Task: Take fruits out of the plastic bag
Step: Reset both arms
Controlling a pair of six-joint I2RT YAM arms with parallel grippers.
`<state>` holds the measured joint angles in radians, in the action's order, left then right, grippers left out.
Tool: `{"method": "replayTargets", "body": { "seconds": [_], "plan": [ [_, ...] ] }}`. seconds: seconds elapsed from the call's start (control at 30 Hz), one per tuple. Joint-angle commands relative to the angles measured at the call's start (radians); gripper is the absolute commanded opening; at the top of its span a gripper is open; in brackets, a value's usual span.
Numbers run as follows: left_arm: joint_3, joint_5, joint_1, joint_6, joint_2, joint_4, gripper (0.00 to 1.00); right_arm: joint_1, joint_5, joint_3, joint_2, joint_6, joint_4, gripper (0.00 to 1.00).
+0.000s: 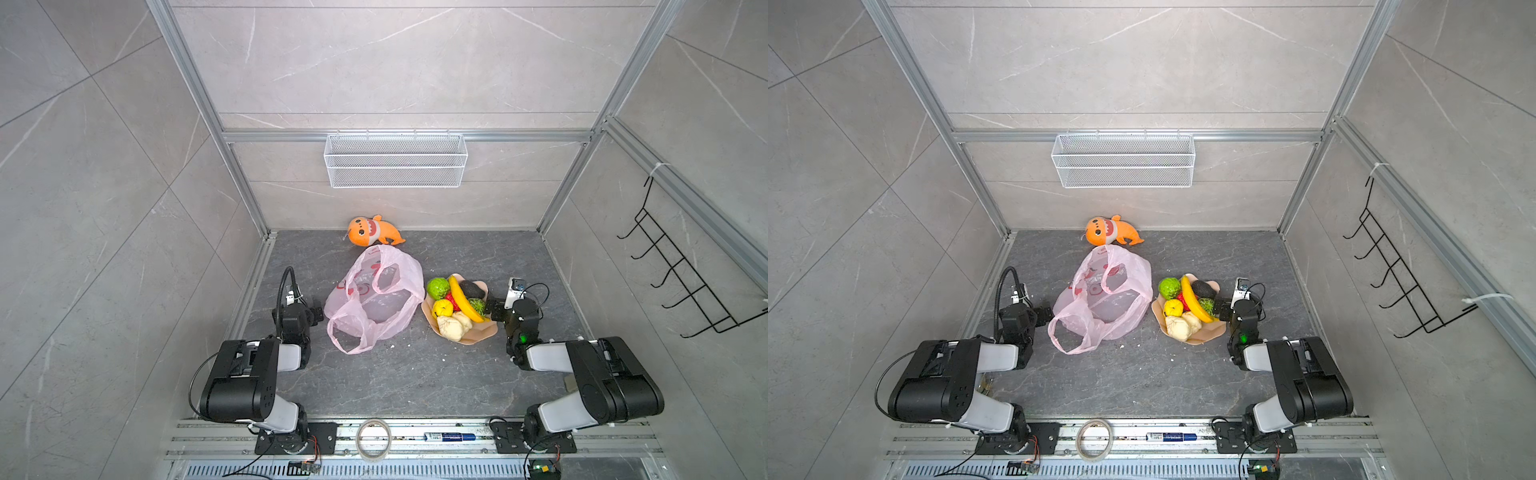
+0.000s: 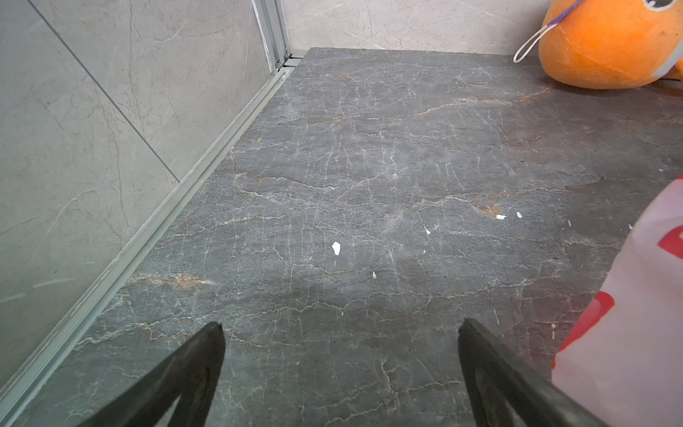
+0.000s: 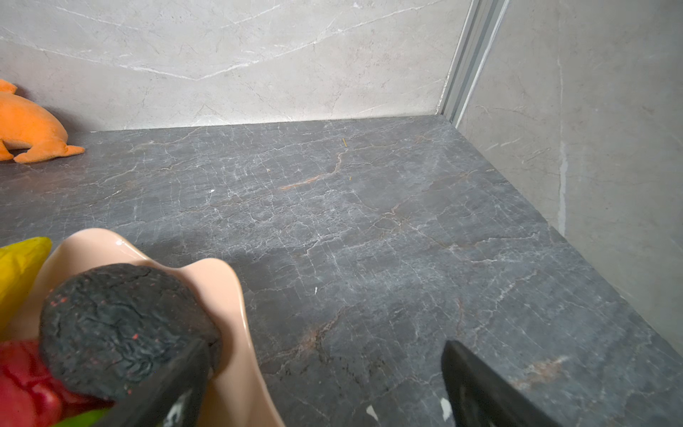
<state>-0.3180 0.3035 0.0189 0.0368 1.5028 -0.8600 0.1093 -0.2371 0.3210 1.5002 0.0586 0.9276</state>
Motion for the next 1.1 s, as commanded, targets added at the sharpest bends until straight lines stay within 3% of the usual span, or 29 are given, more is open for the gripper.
{"method": "replayTargets", "body": {
  "seconds": [0.0,0.27,0.4,0.47,0.53,0.67,1.07],
  "plan": [
    [-0.021,-0.014,-0.005,-0.015,0.003,-0.043,1.00,0.007,-0.013,0.016,0.009,-0.012,-0.018,0.99],
    [-0.020,-0.013,-0.005,-0.014,0.002,-0.041,1.00,0.006,-0.007,0.003,0.005,-0.013,0.004,0.99],
    [-0.021,-0.014,-0.004,-0.014,0.003,-0.042,1.00,0.005,-0.006,-0.131,0.008,-0.012,0.264,0.99],
    [-0.021,-0.013,-0.005,-0.014,0.003,-0.043,1.00,0.006,0.004,-0.143,0.026,-0.022,0.310,0.99],
    [-0.020,-0.014,-0.005,-0.014,0.003,-0.042,1.00,0.006,-0.005,-0.122,0.018,-0.016,0.263,0.99],
    [-0.021,-0.014,-0.005,-0.014,0.001,-0.042,1.00,0.008,-0.019,0.027,0.009,-0.015,-0.036,0.99],
    [-0.021,-0.014,-0.004,-0.014,0.003,-0.043,1.00,0.011,-0.018,0.020,0.011,-0.016,-0.021,0.99]
  ]
}}
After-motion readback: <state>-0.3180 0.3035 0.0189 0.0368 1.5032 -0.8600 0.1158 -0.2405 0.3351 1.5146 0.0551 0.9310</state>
